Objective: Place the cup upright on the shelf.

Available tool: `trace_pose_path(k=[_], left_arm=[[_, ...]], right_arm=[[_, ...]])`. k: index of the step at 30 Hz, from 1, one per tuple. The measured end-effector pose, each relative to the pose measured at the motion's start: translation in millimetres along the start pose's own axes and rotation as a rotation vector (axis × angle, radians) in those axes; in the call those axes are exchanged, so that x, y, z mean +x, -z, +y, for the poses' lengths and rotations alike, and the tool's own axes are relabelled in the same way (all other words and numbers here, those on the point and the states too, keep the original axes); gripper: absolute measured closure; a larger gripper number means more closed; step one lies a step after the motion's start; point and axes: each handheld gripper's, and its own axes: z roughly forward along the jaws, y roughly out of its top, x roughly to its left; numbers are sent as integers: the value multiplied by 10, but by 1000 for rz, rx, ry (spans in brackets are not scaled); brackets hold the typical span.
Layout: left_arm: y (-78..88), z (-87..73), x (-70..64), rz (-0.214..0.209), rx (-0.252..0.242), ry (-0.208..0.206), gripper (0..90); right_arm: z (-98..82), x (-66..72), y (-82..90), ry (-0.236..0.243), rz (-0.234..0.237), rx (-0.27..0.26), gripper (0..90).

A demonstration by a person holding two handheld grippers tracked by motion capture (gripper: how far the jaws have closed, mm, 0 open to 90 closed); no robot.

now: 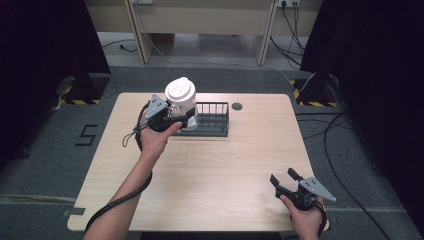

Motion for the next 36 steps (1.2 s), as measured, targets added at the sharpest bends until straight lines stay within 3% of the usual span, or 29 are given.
trace_pose_path(k=[36], left_arm=[[-410, 109, 100, 38, 21, 7, 167]], right_arm=[[-1, -11, -2, -4, 2, 3, 235]])
